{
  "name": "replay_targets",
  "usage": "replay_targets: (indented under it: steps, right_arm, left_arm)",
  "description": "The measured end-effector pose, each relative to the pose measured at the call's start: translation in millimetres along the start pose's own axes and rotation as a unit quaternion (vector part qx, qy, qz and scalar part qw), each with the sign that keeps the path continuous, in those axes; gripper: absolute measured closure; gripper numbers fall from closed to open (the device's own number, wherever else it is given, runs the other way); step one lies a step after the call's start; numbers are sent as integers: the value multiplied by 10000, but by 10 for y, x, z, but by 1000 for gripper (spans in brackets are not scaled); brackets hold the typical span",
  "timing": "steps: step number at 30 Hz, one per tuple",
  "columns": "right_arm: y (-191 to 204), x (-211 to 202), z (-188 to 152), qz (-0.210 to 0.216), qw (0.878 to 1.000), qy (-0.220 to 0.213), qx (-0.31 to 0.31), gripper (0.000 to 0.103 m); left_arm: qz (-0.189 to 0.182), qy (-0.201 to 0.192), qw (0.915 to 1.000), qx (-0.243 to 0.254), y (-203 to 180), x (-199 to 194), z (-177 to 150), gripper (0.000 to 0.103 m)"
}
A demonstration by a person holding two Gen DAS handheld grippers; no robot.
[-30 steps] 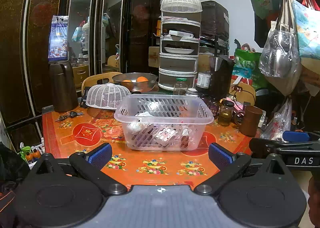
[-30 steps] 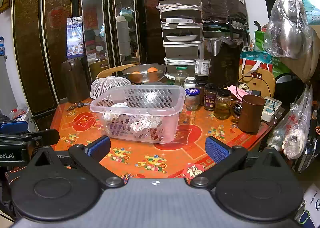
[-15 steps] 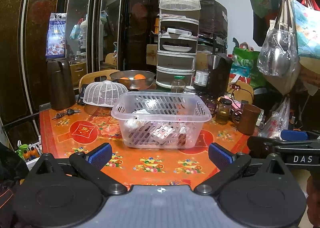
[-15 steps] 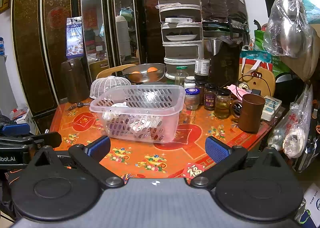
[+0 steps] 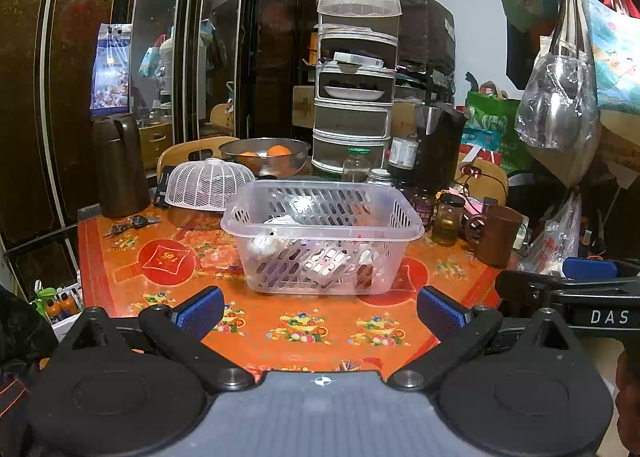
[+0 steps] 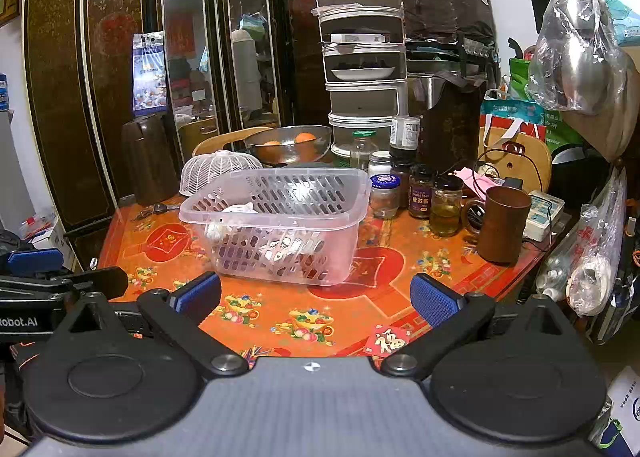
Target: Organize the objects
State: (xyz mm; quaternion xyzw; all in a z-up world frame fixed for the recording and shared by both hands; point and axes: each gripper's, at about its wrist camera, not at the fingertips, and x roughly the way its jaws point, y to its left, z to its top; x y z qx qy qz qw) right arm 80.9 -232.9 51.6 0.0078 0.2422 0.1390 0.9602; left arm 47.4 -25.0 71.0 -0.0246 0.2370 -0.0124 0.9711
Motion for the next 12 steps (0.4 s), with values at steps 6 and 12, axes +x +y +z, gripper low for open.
replay_targets:
  steps: [6,12]
  right_arm:
    - [11,12,-4,-2,10000,12,-12,0]
    - [23,173,-47,-5,10000,51,26,0]
  left_arm:
    - [-39,-20,10000,64,-3,49,-17,0]
    - [-11,-109,9999,42,38,201,-48,0]
